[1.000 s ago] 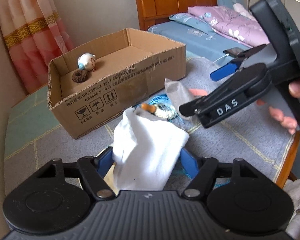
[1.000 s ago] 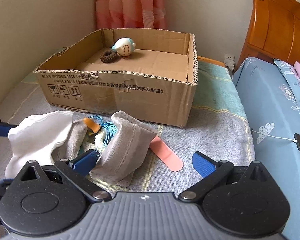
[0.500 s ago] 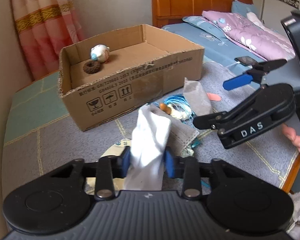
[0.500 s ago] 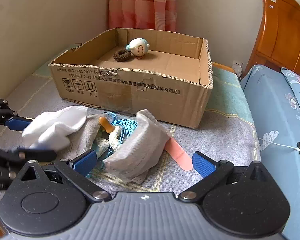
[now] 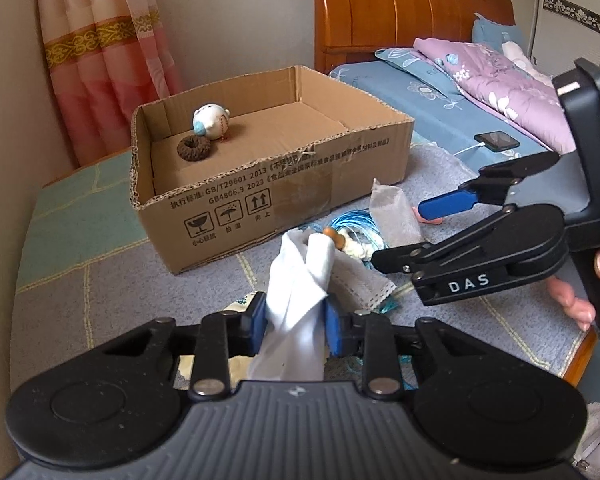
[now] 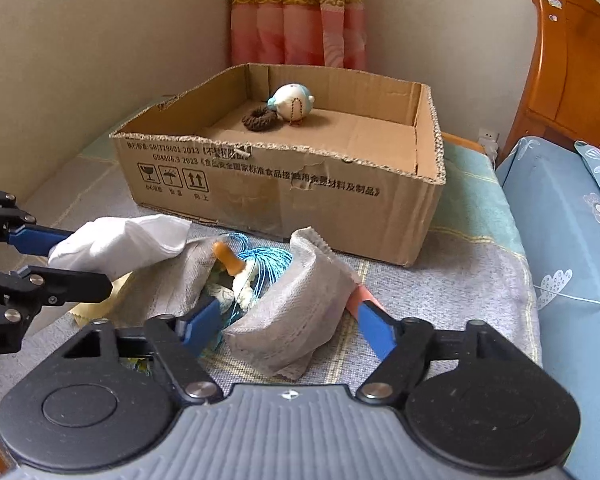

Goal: Organize soft objects
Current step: 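Lift the white cloth with the left gripper while the right gripper grasps the grey pouch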

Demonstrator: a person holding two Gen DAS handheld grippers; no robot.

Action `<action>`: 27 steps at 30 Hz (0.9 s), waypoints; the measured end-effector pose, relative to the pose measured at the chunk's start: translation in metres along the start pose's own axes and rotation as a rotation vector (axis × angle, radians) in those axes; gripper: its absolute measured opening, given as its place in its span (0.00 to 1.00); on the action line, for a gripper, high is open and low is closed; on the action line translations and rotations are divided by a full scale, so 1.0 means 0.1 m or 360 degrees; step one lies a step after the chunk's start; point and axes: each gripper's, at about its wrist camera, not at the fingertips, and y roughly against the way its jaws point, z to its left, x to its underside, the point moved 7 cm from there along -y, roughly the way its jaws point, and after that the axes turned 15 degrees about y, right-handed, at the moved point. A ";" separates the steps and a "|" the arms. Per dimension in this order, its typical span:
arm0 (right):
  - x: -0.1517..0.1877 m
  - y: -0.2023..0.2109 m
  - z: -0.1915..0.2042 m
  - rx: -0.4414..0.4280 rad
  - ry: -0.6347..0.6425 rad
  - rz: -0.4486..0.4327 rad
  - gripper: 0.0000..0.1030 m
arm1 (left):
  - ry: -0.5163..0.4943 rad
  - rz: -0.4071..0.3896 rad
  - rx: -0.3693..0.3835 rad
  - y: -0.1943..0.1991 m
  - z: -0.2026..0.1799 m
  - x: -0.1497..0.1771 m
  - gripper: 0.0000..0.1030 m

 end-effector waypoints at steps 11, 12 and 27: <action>-0.01 -0.13 -0.02 -0.0012 -0.0019 0.0036 0.64 | 0.0000 0.0031 -0.0013 -0.12 0.04 0.01 0.29; -0.01 -0.12 -0.03 -0.0008 -0.0026 0.0035 0.58 | 0.0005 0.0038 -0.0009 -0.13 0.04 0.01 0.28; -0.05 0.21 -0.14 0.0017 0.0046 -0.0028 0.38 | 0.0043 -0.0030 -0.0008 0.18 0.10 -0.16 0.21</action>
